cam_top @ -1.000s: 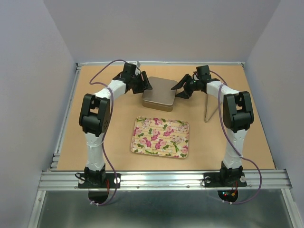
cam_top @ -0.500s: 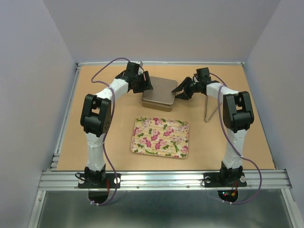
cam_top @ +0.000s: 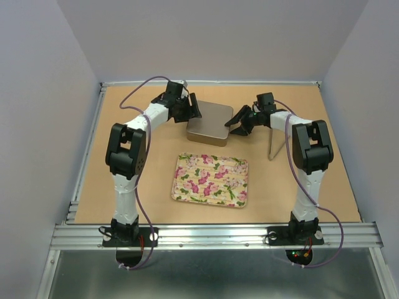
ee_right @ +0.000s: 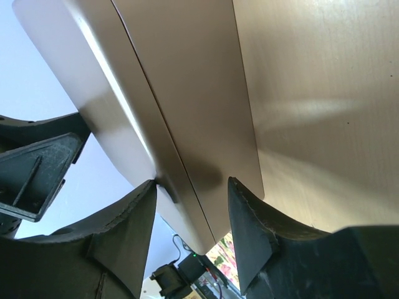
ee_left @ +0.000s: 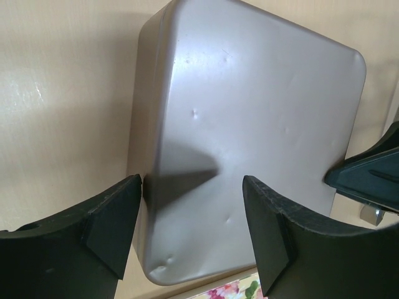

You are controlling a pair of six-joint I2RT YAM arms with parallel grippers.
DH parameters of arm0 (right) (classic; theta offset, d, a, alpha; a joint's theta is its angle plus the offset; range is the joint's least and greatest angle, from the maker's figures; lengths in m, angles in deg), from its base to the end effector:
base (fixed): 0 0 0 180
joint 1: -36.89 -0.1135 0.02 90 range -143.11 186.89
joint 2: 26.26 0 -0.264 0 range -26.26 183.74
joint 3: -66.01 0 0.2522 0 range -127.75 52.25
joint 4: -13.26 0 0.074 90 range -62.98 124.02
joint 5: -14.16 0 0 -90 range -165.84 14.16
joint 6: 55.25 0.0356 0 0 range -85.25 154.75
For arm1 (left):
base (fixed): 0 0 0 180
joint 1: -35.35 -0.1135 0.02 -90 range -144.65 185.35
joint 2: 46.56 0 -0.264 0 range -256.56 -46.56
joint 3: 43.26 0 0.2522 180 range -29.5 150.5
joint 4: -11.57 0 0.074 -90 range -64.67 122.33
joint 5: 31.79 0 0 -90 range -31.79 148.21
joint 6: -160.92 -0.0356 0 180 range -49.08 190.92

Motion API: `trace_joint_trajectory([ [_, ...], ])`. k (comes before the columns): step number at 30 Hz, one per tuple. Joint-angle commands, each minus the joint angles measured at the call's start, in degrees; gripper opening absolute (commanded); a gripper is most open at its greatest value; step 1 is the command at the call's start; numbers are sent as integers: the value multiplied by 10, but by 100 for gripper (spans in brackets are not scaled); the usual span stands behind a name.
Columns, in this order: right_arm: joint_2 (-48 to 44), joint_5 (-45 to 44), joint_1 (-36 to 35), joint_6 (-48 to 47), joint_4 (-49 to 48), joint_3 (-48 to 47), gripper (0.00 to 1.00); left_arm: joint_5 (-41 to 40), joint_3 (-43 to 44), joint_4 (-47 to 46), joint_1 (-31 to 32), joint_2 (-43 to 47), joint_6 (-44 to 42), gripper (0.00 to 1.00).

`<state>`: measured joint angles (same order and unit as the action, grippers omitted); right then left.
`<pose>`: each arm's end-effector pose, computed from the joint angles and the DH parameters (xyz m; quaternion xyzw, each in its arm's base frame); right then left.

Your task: Pack the cookies

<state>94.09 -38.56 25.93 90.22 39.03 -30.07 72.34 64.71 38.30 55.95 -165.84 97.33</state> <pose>0.4367 0.1065 0.1592 0.2362 0.8655 0.4287 0.1063 0.4480 -0.1777 0.2274 0.0086 0.8937 -0.2748 0.3546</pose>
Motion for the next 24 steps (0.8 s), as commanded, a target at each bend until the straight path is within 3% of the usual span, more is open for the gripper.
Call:
trace_joint_trajectory([
  [1,-28,-5,-6,-9,1,5,54,3,-1,-8,-20,56,5,79],
  [10,-35,-7,-6,-8,2,-15,57,4,18,3,-63,76,5,86],
  [24,-79,-34,-6,-32,34,-59,63,-13,24,21,-94,151,0,87],
])
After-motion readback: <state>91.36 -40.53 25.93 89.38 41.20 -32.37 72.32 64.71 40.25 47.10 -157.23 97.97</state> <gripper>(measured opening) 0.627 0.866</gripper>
